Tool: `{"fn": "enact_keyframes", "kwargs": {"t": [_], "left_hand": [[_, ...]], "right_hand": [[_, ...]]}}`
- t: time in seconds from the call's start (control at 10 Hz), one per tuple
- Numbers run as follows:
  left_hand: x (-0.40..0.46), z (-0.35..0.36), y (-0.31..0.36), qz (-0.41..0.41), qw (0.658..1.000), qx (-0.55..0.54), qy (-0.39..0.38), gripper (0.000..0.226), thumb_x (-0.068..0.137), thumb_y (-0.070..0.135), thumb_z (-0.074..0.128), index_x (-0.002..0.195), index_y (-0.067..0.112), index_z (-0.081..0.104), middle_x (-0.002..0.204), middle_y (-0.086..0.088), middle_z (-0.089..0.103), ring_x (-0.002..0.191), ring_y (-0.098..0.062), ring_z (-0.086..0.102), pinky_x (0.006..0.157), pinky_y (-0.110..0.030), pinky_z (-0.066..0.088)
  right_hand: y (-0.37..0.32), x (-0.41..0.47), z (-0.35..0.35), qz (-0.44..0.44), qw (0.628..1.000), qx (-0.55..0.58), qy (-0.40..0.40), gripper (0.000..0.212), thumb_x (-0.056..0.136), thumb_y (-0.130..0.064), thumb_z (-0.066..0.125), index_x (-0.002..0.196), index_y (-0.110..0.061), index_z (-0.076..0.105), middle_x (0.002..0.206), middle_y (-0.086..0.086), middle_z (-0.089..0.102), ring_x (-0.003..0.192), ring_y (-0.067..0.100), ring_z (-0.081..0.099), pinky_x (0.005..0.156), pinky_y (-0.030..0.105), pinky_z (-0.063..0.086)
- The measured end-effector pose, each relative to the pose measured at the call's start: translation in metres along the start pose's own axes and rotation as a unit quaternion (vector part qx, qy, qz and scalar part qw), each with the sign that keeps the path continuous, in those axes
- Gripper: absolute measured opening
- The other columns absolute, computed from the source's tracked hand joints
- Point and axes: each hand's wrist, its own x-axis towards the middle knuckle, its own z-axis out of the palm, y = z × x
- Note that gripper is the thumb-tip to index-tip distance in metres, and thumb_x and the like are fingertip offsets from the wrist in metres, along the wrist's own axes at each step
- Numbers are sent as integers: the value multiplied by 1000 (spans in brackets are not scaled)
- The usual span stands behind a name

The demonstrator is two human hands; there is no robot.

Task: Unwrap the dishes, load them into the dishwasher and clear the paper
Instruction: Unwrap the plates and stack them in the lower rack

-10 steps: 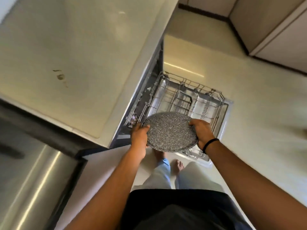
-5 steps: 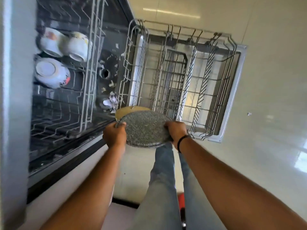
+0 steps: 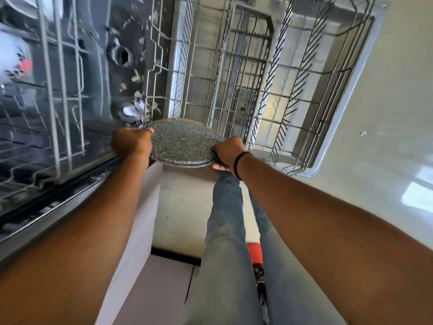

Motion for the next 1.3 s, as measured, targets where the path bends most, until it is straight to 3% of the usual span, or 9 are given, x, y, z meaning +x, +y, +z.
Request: {"fn": "enact_keyframes", "kwargs": {"t": [0.2,0.4,0.6,0.7,0.8,0.9,1.1,1.2,1.3], "left_hand": [[6,15,2,-10,1000,-1,8,37,79,25,85,107,3,74,99,-9,75,78,-19,68,64,-23,51],[4,18,7,-3,999,47,21,41,66,32,88,97,9,75,101,-12,76,92,-29,73,75,-41,62],[2,18,7,27,996,84,30,39,71,31,87,103,12,73,107,-11,74,95,-31,70,78,-44,60],[3,18,5,24,994,106,34,43,67,36,87,102,15,74,106,-11,74,99,-35,68,78,-47,60],[5,20,0,34,991,124,35,44,68,37,84,104,14,73,108,-14,73,103,-37,65,79,-46,58],[5,20,-3,42,990,134,30,51,69,40,84,108,12,71,118,-17,68,111,-37,61,84,-46,55],[-9,13,0,103,983,153,26,50,75,48,74,113,16,72,122,-20,62,115,-42,55,93,-48,47],[-30,-1,14,146,982,122,16,43,80,42,74,117,19,69,126,-15,60,118,-39,53,98,-47,44],[-56,-31,39,165,985,48,7,41,81,40,74,116,20,70,126,-13,59,115,-35,55,98,-49,47]], "right_hand": [[-3,14,0,10,1000,4,-8,21,95,-11,57,75,-10,53,75,11,64,70,22,66,79,40,62],[-9,14,0,19,999,41,-11,15,89,-3,61,76,-8,55,74,11,65,69,21,66,83,41,61],[-16,11,8,37,997,66,14,11,89,-7,67,83,-9,59,81,7,67,76,21,69,76,32,61],[-18,8,9,-88,978,-188,-7,22,104,-31,51,83,-24,53,73,-9,55,77,15,59,58,27,45],[-12,8,12,18,999,16,26,10,91,-8,64,84,-10,57,84,9,68,76,21,66,77,39,63],[-10,14,13,24,999,21,19,16,86,-3,69,77,-7,56,75,11,66,69,23,67,78,44,63],[-25,1,15,-57,984,-79,151,15,83,-22,66,94,-15,59,121,13,56,75,23,52,61,29,41],[-47,-24,9,-111,978,-85,154,6,84,-24,61,84,-18,58,104,9,58,70,22,48,61,27,37],[-77,-68,-1,-157,976,-69,132,14,86,-20,63,72,-16,59,74,4,56,67,21,53,65,30,51]]}}
